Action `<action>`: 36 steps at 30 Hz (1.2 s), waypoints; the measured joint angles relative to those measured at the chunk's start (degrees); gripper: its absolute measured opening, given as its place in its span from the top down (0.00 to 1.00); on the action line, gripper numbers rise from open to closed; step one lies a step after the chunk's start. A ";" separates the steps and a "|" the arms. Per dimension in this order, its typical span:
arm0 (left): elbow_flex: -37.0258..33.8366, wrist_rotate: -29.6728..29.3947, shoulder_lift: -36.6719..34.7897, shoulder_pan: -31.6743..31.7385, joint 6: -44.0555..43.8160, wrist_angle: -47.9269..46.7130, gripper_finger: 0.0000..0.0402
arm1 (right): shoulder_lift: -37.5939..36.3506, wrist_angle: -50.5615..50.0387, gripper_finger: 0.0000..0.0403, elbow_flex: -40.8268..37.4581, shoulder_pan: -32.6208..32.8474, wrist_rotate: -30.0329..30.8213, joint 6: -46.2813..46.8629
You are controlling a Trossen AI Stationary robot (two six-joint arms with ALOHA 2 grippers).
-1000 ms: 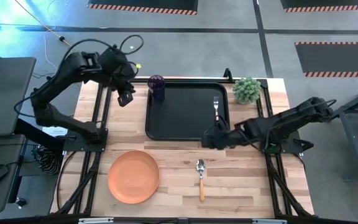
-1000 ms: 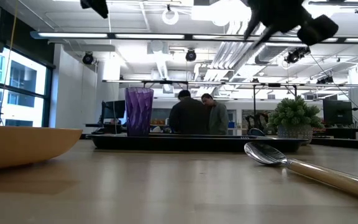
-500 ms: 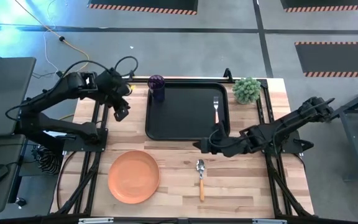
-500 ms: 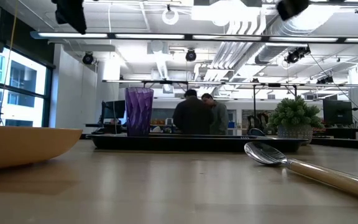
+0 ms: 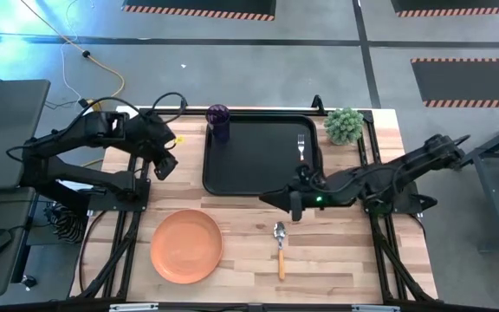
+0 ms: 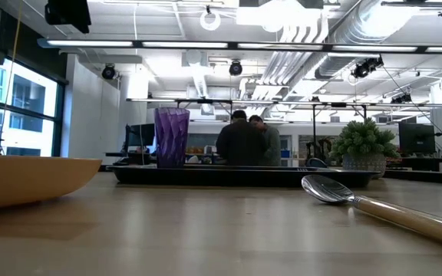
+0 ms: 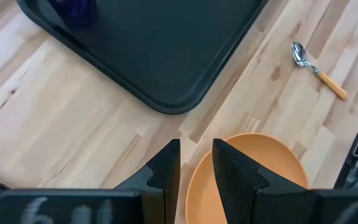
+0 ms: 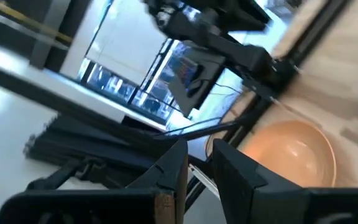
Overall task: Pick and place plate/cup/fork/spoon on tray
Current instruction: Put the brown spoon to the left of the orange fork on the tray
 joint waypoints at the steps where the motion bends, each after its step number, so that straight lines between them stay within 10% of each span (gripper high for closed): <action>1: 0.00 0.00 -0.03 -0.40 -0.08 -0.01 0.79 | 0.00 -1.92 0.83 2.15 0.00 -0.53 -1.45; 16: 0.01 -0.22 -0.03 -1.47 -2.01 0.00 0.79 | 11.32 -55.68 0.83 24.05 0.36 -6.03 15.24; 36: 0.01 -2.91 -0.01 -1.45 1.40 -0.07 0.79 | 25.08 -58.68 0.83 19.10 2.58 -19.32 33.64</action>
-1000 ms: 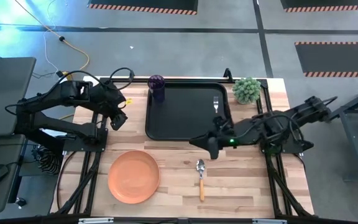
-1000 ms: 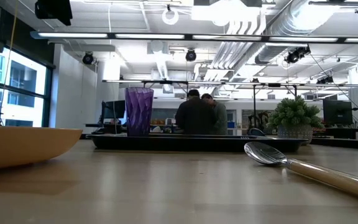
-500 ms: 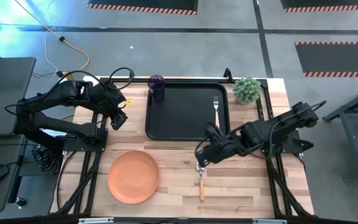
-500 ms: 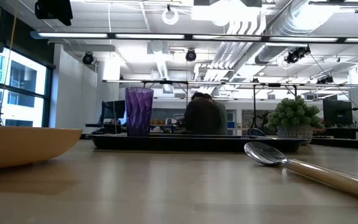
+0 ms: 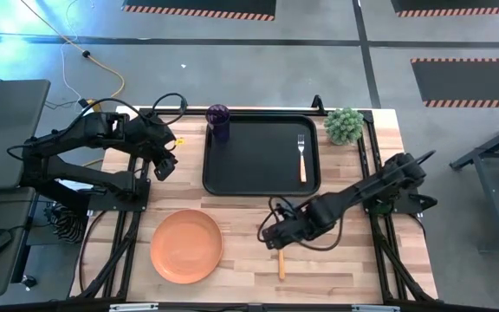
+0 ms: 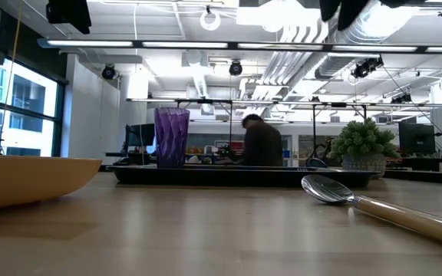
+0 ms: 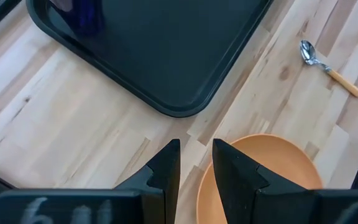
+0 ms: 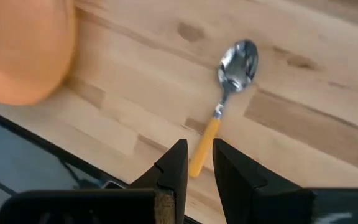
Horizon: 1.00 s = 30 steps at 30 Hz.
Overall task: Pick and place plate/cup/fork/spoon on tray
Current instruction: Put the brown spoon to the left of the orange fork on the tray
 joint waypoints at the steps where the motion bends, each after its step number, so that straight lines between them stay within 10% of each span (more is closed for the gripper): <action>1: -0.01 -0.06 0.00 0.00 0.30 0.00 0.79 | 0.66 0.10 0.83 0.00 0.04 -0.49 0.05; 30: -0.01 -0.08 0.02 0.00 0.64 0.00 0.79 | 15.26 5.26 0.57 0.00 3.43 -3.41 7.61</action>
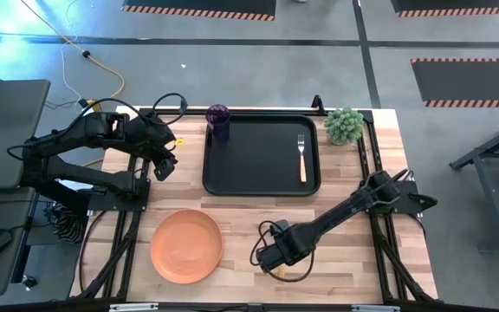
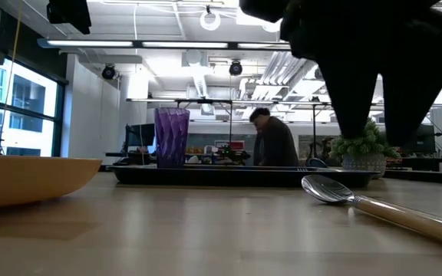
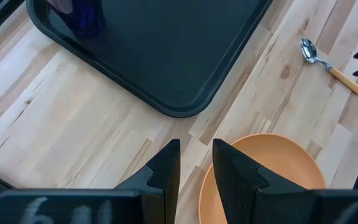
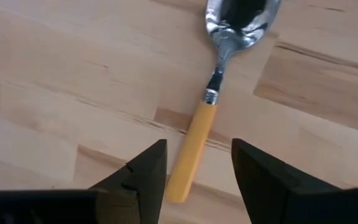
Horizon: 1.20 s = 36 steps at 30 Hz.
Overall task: Pick and place plate/cup/fork/spoon on tray
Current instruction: Put the brown spoon to the left of the orange fork on the tray
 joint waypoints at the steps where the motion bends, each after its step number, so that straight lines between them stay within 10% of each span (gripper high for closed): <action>1: 0.00 0.00 0.00 0.01 0.00 0.00 0.79 | 0.36 0.10 0.57 0.00 0.00 -0.02 0.00; 27: 0.00 0.02 0.00 0.02 1.04 0.00 0.79 | 7.31 2.72 0.58 0.21 0.00 0.34 0.35; 36: 0.00 0.02 0.00 0.02 1.11 0.00 0.79 | 7.44 2.99 0.77 0.20 -0.04 0.18 2.00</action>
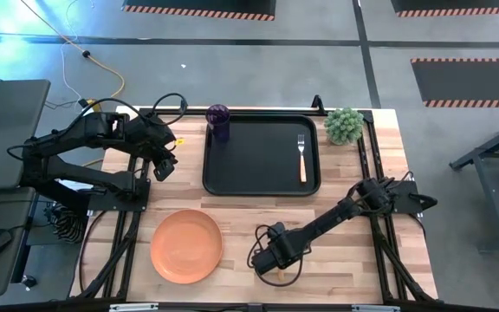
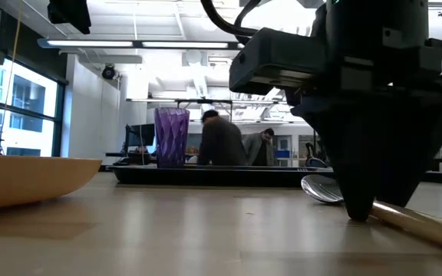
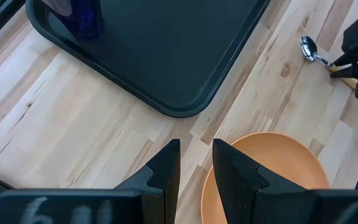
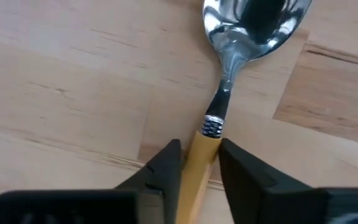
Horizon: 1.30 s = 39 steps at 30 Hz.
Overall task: Pick and place plate/cup/fork/spoon on tray
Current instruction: Put the brown spoon to the left of the orange fork on the tray
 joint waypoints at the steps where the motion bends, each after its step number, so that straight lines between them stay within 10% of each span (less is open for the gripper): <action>1: 0.00 0.00 0.00 0.00 0.23 0.00 0.79 | 0.02 0.06 0.80 0.00 -0.01 -0.04 0.48; 25: 0.01 0.00 0.00 0.00 3.67 -0.09 0.79 | -2.07 0.68 0.94 2.14 0.02 0.93 5.43; 39: 0.00 0.00 0.00 0.00 6.06 -0.11 0.79 | -2.21 -18.00 0.95 16.10 -4.26 8.99 4.21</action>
